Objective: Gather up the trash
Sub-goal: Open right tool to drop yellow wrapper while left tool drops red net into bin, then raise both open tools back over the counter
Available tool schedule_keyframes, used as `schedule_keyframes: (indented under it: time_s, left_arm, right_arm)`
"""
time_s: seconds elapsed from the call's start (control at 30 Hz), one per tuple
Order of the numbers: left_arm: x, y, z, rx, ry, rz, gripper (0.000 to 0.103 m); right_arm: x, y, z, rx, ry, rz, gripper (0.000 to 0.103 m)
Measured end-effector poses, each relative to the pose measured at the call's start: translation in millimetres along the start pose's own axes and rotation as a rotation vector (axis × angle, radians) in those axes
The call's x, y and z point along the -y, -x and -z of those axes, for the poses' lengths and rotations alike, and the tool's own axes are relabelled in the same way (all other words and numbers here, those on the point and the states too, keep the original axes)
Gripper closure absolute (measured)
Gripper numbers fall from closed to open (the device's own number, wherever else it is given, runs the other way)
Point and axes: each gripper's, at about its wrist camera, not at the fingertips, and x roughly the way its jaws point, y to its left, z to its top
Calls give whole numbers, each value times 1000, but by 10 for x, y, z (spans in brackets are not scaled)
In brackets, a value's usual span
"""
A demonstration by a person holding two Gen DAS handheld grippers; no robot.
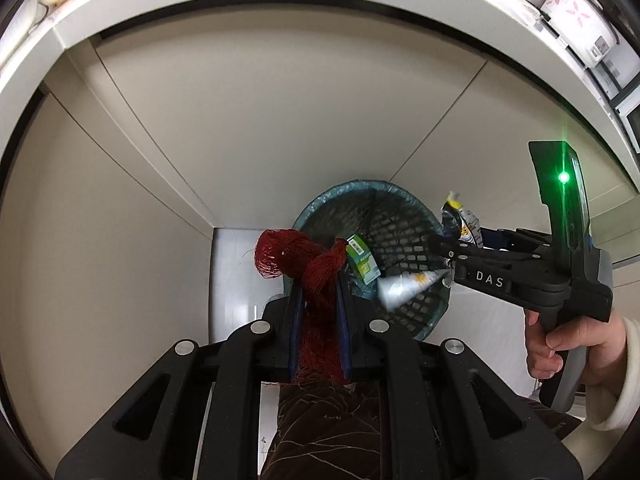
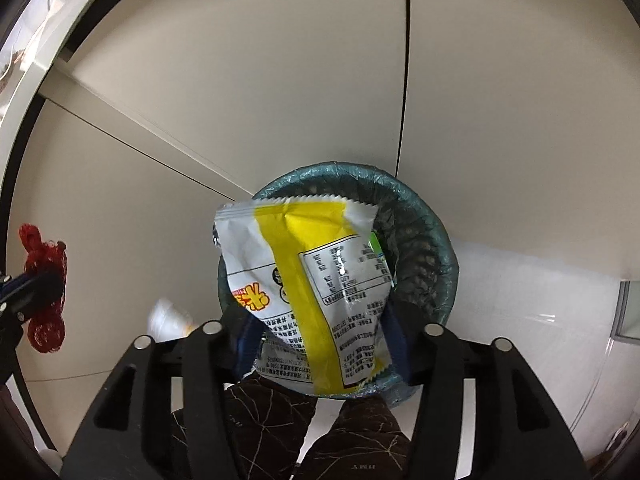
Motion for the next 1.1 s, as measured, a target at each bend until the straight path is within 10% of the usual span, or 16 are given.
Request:
schedule_keyframes:
  time_s: [0.6, 1.1]
  left_arm:
    - [103, -380, -45, -34, -9, 22, 89]
    - [743, -781, -108, -54, -106, 53, 89]
  right_arm:
    - [121, 223, 70, 42, -54, -3, 8]
    - [754, 1134, 272, 146, -95, 163, 8]
